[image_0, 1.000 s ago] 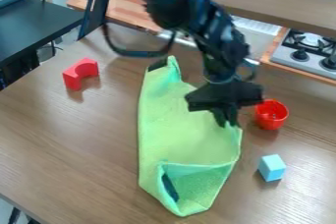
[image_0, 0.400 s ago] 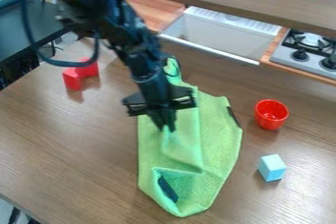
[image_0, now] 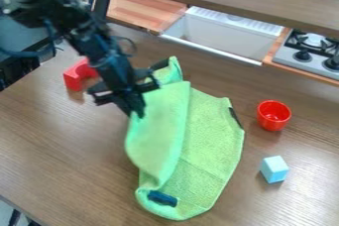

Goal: Unfold the cloth from top right to bottom left

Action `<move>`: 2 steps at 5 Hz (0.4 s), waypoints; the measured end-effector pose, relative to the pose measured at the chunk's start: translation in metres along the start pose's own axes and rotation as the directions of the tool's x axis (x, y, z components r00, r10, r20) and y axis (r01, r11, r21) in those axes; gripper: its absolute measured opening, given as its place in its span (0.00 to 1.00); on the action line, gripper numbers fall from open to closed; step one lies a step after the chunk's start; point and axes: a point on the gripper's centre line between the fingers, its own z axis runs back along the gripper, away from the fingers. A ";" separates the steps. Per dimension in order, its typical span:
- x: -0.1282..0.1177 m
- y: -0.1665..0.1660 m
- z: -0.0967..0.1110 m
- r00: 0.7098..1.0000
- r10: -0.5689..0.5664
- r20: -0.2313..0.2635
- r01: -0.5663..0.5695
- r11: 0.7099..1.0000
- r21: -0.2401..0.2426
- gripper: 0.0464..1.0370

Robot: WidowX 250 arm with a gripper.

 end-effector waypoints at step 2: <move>0.010 0.049 0.035 0.995 0.097 -0.031 -0.100 0.990 -0.098 0.01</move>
